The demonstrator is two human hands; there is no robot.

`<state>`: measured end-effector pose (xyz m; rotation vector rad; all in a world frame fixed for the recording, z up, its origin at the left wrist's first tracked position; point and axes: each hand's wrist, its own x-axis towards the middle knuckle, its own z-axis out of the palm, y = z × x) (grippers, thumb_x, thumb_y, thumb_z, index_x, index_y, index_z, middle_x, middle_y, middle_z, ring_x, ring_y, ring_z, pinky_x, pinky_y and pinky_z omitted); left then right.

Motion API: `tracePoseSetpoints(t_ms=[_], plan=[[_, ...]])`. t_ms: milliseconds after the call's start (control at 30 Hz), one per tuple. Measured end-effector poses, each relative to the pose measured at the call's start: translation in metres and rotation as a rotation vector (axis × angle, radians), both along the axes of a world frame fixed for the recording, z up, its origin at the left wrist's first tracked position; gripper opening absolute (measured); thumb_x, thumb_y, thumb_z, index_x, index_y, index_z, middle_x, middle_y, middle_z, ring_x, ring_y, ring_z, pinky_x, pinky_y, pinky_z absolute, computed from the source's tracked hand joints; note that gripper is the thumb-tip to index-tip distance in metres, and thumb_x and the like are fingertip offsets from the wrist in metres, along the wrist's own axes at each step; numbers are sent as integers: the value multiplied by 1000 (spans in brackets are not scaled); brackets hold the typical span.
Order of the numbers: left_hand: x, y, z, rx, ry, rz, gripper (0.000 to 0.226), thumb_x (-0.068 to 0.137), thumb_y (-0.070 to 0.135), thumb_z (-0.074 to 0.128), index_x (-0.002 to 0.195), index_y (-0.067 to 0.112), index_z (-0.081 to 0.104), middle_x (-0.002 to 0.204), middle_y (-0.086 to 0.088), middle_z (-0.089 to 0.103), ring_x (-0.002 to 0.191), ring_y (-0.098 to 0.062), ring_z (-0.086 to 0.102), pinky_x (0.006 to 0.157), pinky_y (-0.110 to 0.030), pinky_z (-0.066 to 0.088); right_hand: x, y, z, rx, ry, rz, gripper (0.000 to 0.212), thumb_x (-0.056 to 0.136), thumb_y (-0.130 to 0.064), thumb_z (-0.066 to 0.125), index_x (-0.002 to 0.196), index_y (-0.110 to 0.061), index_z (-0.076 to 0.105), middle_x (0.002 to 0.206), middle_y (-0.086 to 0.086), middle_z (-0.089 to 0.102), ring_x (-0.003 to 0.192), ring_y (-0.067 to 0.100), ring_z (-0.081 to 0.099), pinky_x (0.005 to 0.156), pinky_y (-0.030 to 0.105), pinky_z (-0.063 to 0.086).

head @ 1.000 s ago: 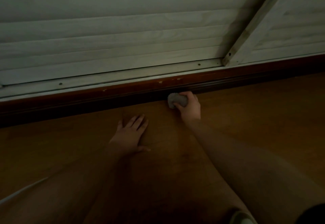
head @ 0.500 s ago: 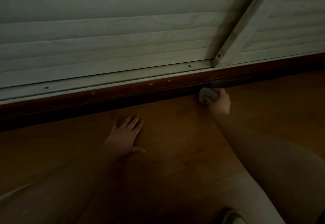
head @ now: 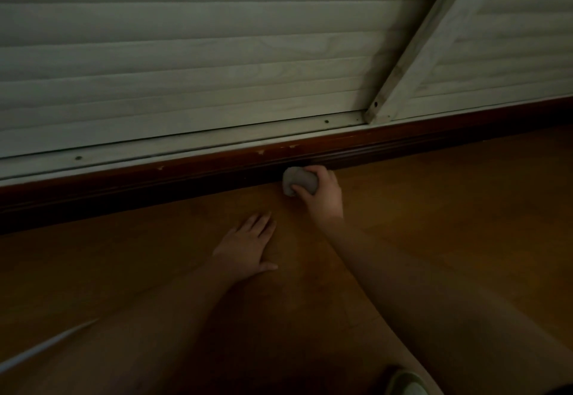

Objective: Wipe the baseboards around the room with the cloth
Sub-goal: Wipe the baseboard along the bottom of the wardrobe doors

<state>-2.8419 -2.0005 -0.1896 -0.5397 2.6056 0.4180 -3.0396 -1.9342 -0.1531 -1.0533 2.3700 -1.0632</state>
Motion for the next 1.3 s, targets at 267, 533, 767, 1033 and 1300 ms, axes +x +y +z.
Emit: tracePoseSetpoints(t_ms=[267,533,767,1033,1300], plan=[[-4,-6,-3,-15,-10,-32,105,84,76,47,158,23,-5,165,3,-18,152,-22,-7,117,-48,23,-6,-11,1,-8,21,49,40,84,-20,75,120,-16,58,119,6,53,107,20,54,85,24,38],[-16,-11,1,-25,-52,-84,110,81,77,52,158,24,-7,164,2,-20,152,-23,-7,118,-47,22,-77,15,11,25,30,-31,41,82,-19,78,119,-17,60,120,6,57,107,15,53,90,26,41],[-16,-12,2,-36,-51,-91,109,80,80,49,158,27,-8,163,4,-22,152,-22,-6,114,-45,30,-137,42,19,66,9,-403,45,85,-17,74,126,-16,54,128,11,54,117,29,55,97,44,49],[-18,-12,5,-50,-51,-96,110,80,79,51,157,28,-8,163,5,-21,152,-21,-6,114,-46,29,-111,46,21,0,-17,-329,46,86,-19,74,127,-22,55,128,8,53,115,24,54,86,31,45],[-18,-8,11,-24,-81,-79,108,84,73,53,158,24,-9,164,2,-20,152,-22,-7,118,-45,21,-31,7,18,-54,36,41,43,82,-28,79,120,-20,62,117,4,59,106,12,53,90,24,43]])
